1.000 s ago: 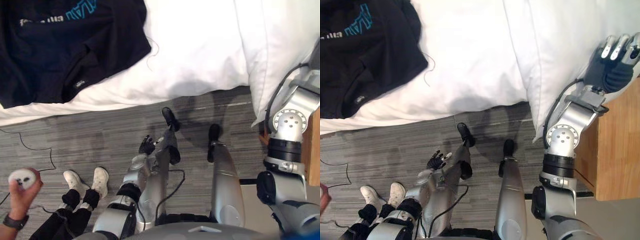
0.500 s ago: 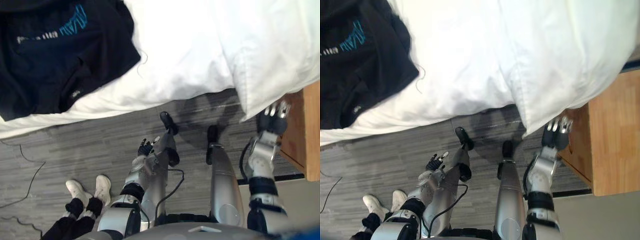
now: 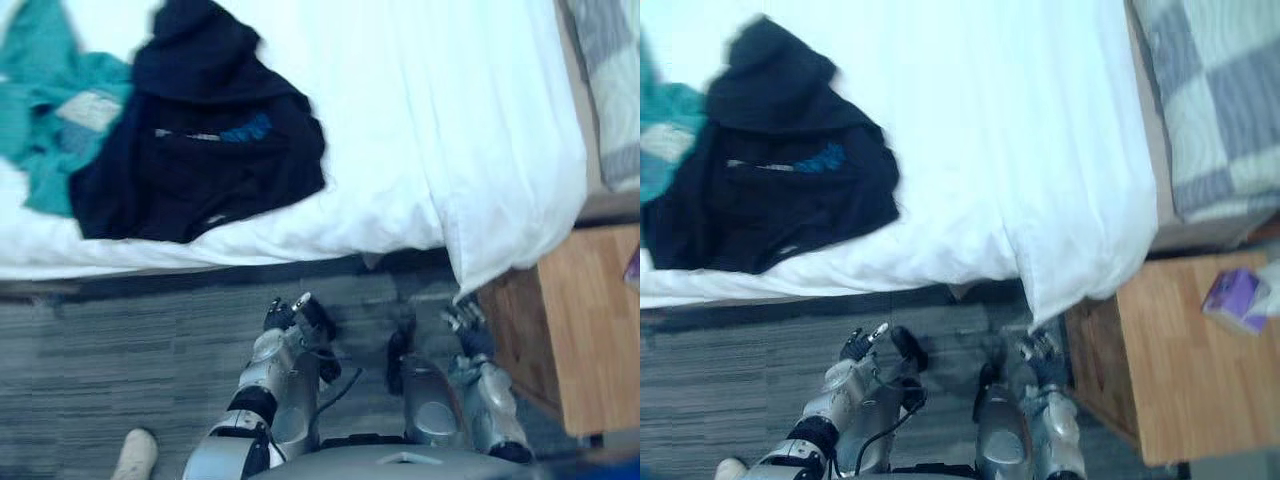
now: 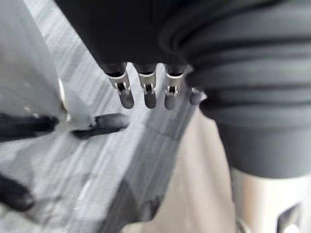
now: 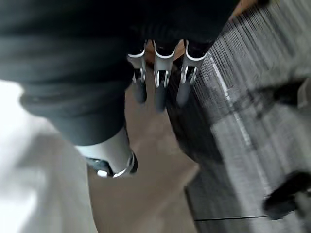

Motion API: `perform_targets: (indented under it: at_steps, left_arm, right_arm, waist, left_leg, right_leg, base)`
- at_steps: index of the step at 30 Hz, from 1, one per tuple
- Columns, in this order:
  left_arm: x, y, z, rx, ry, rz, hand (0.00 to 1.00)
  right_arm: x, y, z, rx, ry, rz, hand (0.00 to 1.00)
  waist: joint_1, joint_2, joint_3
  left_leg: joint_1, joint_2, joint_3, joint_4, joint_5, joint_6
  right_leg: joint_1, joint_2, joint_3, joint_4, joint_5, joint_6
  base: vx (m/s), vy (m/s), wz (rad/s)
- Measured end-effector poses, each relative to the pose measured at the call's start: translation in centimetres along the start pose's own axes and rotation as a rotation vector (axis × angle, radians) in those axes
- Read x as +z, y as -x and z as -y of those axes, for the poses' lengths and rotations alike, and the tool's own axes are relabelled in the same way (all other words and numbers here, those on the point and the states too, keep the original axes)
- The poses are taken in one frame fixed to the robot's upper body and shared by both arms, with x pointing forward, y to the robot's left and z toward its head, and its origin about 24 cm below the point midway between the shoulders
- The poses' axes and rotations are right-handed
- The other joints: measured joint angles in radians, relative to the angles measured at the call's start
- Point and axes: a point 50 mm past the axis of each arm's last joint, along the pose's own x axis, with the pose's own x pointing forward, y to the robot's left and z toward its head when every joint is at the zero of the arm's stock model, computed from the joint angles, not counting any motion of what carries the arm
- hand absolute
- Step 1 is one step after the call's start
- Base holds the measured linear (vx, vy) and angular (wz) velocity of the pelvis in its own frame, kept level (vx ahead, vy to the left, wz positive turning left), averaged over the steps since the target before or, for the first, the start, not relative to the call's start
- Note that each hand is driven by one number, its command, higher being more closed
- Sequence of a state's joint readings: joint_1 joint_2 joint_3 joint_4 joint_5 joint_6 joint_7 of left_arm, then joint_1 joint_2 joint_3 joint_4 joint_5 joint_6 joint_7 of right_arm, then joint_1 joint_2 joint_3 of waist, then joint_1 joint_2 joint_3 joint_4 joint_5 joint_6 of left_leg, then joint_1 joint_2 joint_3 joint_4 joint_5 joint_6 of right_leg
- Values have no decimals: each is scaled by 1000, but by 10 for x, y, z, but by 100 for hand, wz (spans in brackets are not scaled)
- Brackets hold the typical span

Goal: Tidy the bed and pick cloth on bed and put in laundry

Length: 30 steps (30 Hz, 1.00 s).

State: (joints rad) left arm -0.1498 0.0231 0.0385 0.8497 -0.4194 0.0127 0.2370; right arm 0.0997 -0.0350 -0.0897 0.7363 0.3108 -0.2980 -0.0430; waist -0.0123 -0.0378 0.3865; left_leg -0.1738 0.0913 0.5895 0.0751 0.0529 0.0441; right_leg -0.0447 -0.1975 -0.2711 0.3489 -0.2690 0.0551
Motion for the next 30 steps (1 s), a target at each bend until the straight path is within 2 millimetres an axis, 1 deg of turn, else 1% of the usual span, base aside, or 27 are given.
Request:
perform_targets:
  at_steps: [1, 2, 3, 5, 6, 7, 8, 9, 10, 12, 13, 14, 15, 16, 17, 18, 19, 20, 21, 22, 23, 24, 25, 26, 27, 28, 30]
  left_arm:
    - [-13, 3, -16, 37, -26, -21, 0]
    - [-23, 6, -31, 73, -56, -35, 0]
    - [-27, 8, -39, 94, -70, -45, 0]
    - [-48, 15, -66, 163, -130, -94, 0]
    - [-53, 18, -71, 173, -138, -108, 0]
    - [-53, 18, -78, 197, -120, -105, 0]
    - [-59, 22, -82, 215, -104, -110, 0]
    - [-60, 22, -82, 215, -107, -110, 0]
    - [-62, 23, -82, 205, -113, -102, 0]
    - [-64, 24, -77, 166, -133, -83, 0]
    - [-64, 23, -74, 137, -142, -72, 0]
    - [-64, 23, -70, 111, -158, -70, 0]
    - [-62, 22, -67, 66, -189, -73, 0]
    - [-58, 19, -67, 63, -199, -65, 0]
    - [-50, 16, -72, 78, -213, -54, 0]
    - [-56, 19, -77, 92, -226, -75, 0]
    - [-64, 23, -83, 99, -250, -97, 0]
    - [-64, 25, -88, 103, -271, -93, 0]
    - [-64, 25, -91, 87, -335, -104, 0]
    - [-65, 25, -91, 70, -372, -110, 0]
    - [-64, 24, -85, 27, -431, -112, 0]
    - [-65, 23, -82, 10, -449, -119, 0]
    - [-64, 21, -73, -20, -476, -133, 0]
    - [-70, 22, -68, -37, -505, -170, 0]
    - [-71, 21, -66, -42, -525, -185, 0]
    - [-75, 21, -58, -66, -561, -214, 0]
    - [-80, 23, -56, -76, -612, -245, 0]
  right_arm:
    - [-13, 6, 7, -23, 6, -54, 0]
    - [-21, 8, 13, -40, 15, -99, 0]
    - [-25, 9, 15, -49, 20, -121, 0]
    - [-36, 13, 28, -74, 88, -186, 0]
    - [-38, 15, 32, -85, 100, -201, 0]
    - [-44, 18, 37, -107, 111, -234, 0]
    - [-49, 22, 46, -137, 131, -265, 0]
    - [-50, 25, 52, -148, 145, -279, 0]
    - [-51, 27, 62, -164, 180, -299, 0]
    - [-55, 32, 75, -196, 203, -331, 0]
    - [-57, 35, 82, -221, 197, -350, 0]
    - [-58, 37, 86, -239, 194, -358, 0]
    - [-59, 36, 84, -251, 183, -365, 0]
    - [-59, 35, 82, -250, 177, -368, 0]
    - [-62, 31, 69, -232, 151, -376, 0]
    - [-63, 30, 63, -215, 149, -380, 0]
    - [-65, 31, 61, -193, 164, -389, 0]
    - [-68, 33, 58, -159, 188, -406, 0]
    - [-70, 33, 51, -131, 185, -403, 0]
    - [-71, 33, 47, -121, 175, -396, 0]
    - [-70, 32, 45, -110, 172, -385, 0]
    - [-71, 33, 44, -101, 176, -388, 0]
    - [-71, 33, 43, -84, 184, -390, 0]
    - [-70, 32, 42, -67, 198, -387, 0]
    - [-70, 32, 43, -66, 202, -385, 0]
    - [-68, 32, 46, -64, 216, -373, 0]
    - [-68, 33, 46, -65, 207, -374, 0]
  waist:
    - [5, -12, -43]
    - [3, -18, -62]
    - [3, -17, -70]
    - [0, -7, -92]
    - [-3, -13, -96]
    - [-10, -14, -95]
    - [-11, -10, -99]
    - [-16, -4, -104]
    - [-32, 10, -113]
    - [-42, 34, -125]
    - [-40, 46, -132]
    - [-39, 52, -136]
    - [-30, 32, -129]
    - [-28, 13, -121]
    - [-26, -3, -105]
    - [-28, 9, -109]
    - [-25, 26, -116]
    - [-25, 11, -145]
    - [-28, -1, -155]
    - [-28, -4, -157]
    - [-36, -8, -159]
    - [-41, -10, -162]
    - [-49, -10, -164]
    - [-59, -15, -174]
    - [-65, -7, -177]
    - [-88, 13, -178]
    - [-92, 20, -180]
  left_leg:
    - [5, -12, -15, 17, -16, 0]
    - [22, -23, -24, 14, -18, 0]
    - [25, -26, -26, 14, -18, 0]
    - [27, -31, -31, 16, -10, 0]
    - [23, -38, -38, 24, -9, -15]
    - [1, -11, -51, 109, -69, -9]
    - [-3, 67, -52, 211, -120, -29]
    - [-1, 107, -58, 243, -128, -43]
    - [0, 188, -91, 275, -135, -66]
    - [-10, 276, -169, 275, -121, -89]
    - [-14, 303, -223, 272, -99, -143]
    - [-5, 301, -244, 259, -75, -222]
    - [39, 249, -224, 238, -77, -288]
    - [43, 227, -210, 252, -86, -271]
    - [53, 193, -197, 264, -116, -232]
    - [72, 198, -182, 258, -126, -211]
    - [93, 200, -162, 229, -133, -198]
    - [117, 182, -146, 155, -113, -174]
    - [150, 157, -136, 64, -87, -163]
    - [168, 143, -132, 19, -68, -157]
    - [192, 107, -132, -60, -35, -142]
    - [198, 86, -132, -91, -23, -133]
    - [200, 48, -134, -128, -8, -117]
    - [196, 11, -140, -152, 19, -103]
    - [193, -5, -148, -168, 26, -96]
    - [190, -25, -170, -174, 31, -89]
    - [206, -28, -198, -174, 32, -85]
  right_leg:
    - [17, -14, -2, 0, -11, 9]
    - [33, -23, 0, -2, -18, 16]
    - [38, -25, 1, -2, -18, 17]
    - [59, -34, 0, -19, -24, 24]
    - [61, -50, -2, -27, -27, 28]
    - [62, -69, -6, -27, -29, 28]
    - [62, -87, -3, -5, -28, 28]
    - [58, -94, -1, 6, -28, 32]
    - [52, -114, 3, 28, -29, 52]
    - [31, -134, 10, 58, -29, 92]
    - [21, -154, 12, 72, -29, 125]
    - [19, -179, 12, 72, -21, 150]
    - [17, -244, 35, 85, 6, 182]
    - [14, -267, 45, 97, 17, 174]
    - [-19, -307, 45, 150, 105, 36]
    - [-24, -296, 25, 134, 194, -37]
    - [-10, -268, -10, 96, 225, -19]
    - [-4, -218, -66, 69, 213, 49]
    - [0, -147, -102, 52, 183, 86]
    - [-2, -108, -103, 42, 167, 89]
    - [-4, -28, -94, 12, 137, 72]
    - [-7, 9, -83, -7, 130, 61]
    - [-2, 72, -34, -72, 91, 40]
    - [30, 113, 40, -169, 82, 12]
    - [45, 116, 79, -199, 83, 8]
    - [45, 116, 145, -188, 87, 2]
    - [52, 117, 206, -139, 74, -6]
  base:
    - [112, 47, 27]
    - [99, 43, 25]
    - [53, 29, 14]
    - [0, 0, 0]
    - [-50, -24, -6]
    - [-61, 4, -12]
    - [-71, 42, -14]
    - [-64, 131, -10]
    - [-55, 156, 5]
    - [-49, 287, 13]
    - [-31, 514, 18]
    - [-4, 687, 14]
    - [-6, 628, 9]
    - [-70, 616, 3]
    - [-96, 540, -6]
    - [-86, 540, -17]
    - [-13, 499, -25]
    - [14, 430, -12]
    - [20, 392, -4]
    - [26, 317, 11]
    - [27, 214, 13]
    - [20, 232, 21]
    - [26, 188, 21]
    - [44, 161, 26]
    - [115, 196, 49]
    - [163, 203, 63]
    - [161, 144, 63]
